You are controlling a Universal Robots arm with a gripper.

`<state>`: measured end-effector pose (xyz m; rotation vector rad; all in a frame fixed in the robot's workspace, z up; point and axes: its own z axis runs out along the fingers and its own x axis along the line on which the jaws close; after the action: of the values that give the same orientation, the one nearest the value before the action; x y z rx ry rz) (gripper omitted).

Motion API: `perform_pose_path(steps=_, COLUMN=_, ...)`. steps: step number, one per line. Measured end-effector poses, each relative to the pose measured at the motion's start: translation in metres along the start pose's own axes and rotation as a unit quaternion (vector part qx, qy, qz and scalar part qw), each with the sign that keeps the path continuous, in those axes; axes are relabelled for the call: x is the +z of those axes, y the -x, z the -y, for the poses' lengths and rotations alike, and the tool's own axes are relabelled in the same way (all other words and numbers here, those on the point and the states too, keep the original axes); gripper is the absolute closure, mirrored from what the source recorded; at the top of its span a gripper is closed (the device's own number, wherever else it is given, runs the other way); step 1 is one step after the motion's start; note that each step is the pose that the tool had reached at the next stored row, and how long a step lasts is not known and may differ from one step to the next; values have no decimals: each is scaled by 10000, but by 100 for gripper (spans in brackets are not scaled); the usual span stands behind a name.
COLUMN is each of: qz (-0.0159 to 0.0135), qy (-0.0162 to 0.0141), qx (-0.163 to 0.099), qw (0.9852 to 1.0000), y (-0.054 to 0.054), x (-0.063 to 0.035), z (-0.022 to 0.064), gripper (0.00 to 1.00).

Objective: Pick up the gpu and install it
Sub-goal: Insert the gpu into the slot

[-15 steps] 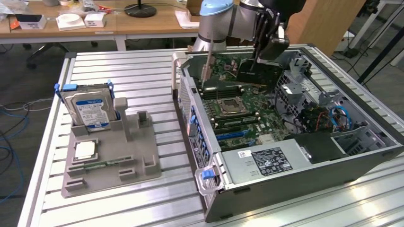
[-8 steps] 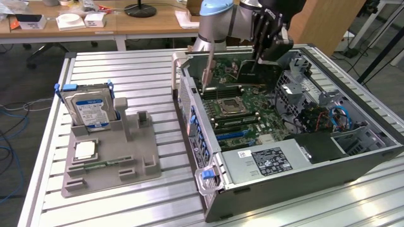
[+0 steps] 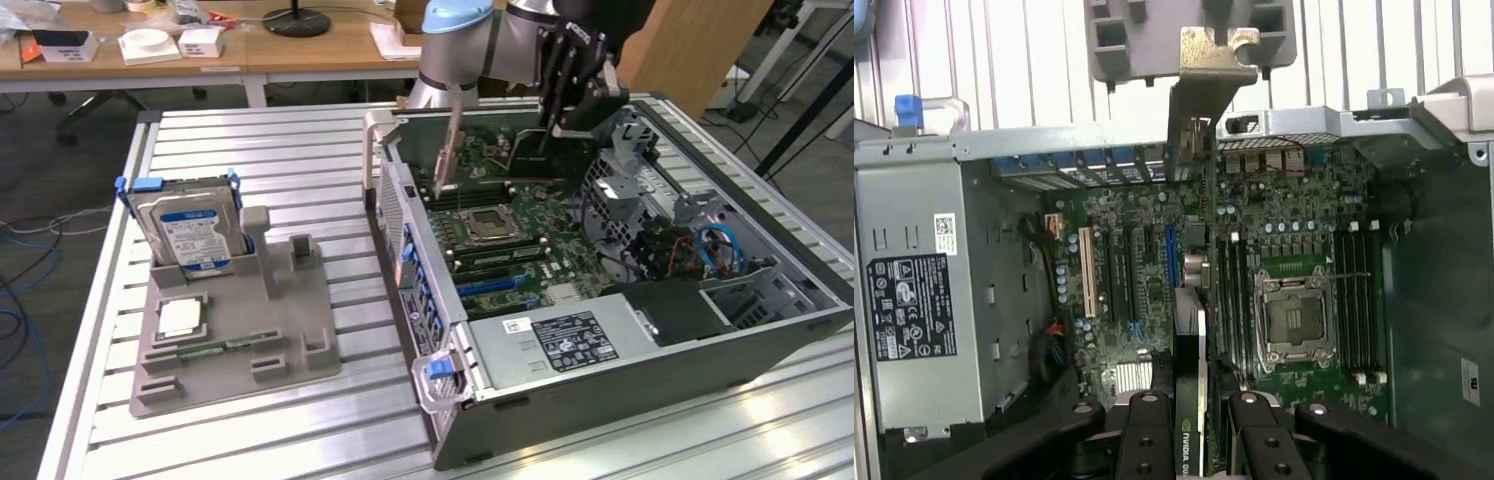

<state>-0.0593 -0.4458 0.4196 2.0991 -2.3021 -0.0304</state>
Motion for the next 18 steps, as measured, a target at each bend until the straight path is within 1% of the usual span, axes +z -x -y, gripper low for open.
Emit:
perform_pose_path(steps=6, qz=-8, qy=-9, qx=-237, qw=9997, y=3, x=81, z=16, gripper=74)
perform_pose_path(steps=8, qz=-16, qy=-10, qx=-306, qw=9995, y=7, x=113, z=32, gripper=74)
perform_pose_path(steps=10, qz=-17, qy=-10, qx=-327, qw=9995, y=14, x=132, z=91, gripper=74)
perform_pose_path(steps=13, qz=-18, qy=-10, qx=-336, qw=9994, y=29, x=148, z=225, gripper=74)
perform_pose_path(steps=15, qz=-17, qy=-16, qx=-340, qw=9994, y=36, x=158, z=268, gripper=74)
perform_pose_path(steps=18, qz=-16, qy=-36, qx=-350, qw=9994, y=45, x=182, z=314, gripper=74)
